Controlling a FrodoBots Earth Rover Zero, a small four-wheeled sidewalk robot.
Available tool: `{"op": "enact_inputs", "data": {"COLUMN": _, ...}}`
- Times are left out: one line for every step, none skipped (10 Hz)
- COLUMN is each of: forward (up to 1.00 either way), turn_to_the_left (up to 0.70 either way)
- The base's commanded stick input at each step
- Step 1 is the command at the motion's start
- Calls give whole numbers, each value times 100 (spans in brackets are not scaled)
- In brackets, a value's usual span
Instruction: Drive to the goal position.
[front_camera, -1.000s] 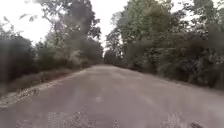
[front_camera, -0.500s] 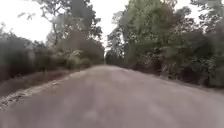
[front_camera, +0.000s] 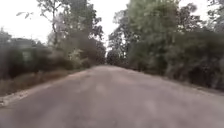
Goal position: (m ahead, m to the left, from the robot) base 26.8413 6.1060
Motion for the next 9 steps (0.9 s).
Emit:
{"op": "enact_inputs", "data": {"forward": 100, "turn_to_the_left": 0}}
{"op": "enact_inputs", "data": {"forward": 100, "turn_to_the_left": 0}}
{"op": "enact_inputs", "data": {"forward": 100, "turn_to_the_left": 0}}
{"op": "enact_inputs", "data": {"forward": 100, "turn_to_the_left": 0}}
{"op": "enact_inputs", "data": {"forward": 100, "turn_to_the_left": 0}}
{"op": "enact_inputs", "data": {"forward": 100, "turn_to_the_left": 0}}
{"op": "enact_inputs", "data": {"forward": 100, "turn_to_the_left": 0}}
{"op": "enact_inputs", "data": {"forward": 100, "turn_to_the_left": 0}}
{"op": "enact_inputs", "data": {"forward": 100, "turn_to_the_left": 0}}
